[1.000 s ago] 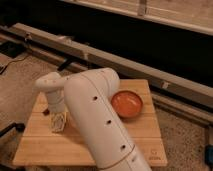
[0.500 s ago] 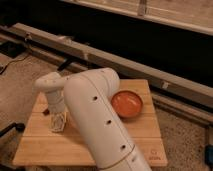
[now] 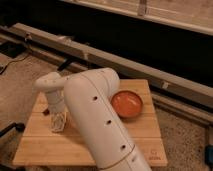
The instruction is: Wipe the white sponge on the table
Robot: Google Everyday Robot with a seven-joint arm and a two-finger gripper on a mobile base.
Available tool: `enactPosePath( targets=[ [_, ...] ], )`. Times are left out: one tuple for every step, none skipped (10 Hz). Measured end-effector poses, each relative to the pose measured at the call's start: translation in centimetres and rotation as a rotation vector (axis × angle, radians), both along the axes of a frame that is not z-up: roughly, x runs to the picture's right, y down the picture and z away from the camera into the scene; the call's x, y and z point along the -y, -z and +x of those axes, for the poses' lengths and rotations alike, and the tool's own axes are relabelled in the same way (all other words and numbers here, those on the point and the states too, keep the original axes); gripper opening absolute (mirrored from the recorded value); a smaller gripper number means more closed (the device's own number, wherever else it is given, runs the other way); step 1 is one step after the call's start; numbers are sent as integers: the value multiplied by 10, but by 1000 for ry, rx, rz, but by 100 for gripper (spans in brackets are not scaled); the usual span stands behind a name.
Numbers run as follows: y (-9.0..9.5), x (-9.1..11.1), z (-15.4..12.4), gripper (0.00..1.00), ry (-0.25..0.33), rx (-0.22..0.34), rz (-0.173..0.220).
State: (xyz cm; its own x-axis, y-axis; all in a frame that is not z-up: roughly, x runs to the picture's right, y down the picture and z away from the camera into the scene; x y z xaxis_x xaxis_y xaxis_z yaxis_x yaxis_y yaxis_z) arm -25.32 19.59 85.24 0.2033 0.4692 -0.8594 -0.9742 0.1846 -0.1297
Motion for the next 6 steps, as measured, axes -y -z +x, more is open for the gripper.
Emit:
enactPosePath(
  targets=[
    [0,0,0,0,0,0,0],
    [0,0,0,0,0,0,0],
    [0,0,0,0,0,0,0],
    [0,0,0,0,0,0,0],
    [0,0,0,0,0,0,0],
    [0,0,0,0,0,0,0]
  ],
)
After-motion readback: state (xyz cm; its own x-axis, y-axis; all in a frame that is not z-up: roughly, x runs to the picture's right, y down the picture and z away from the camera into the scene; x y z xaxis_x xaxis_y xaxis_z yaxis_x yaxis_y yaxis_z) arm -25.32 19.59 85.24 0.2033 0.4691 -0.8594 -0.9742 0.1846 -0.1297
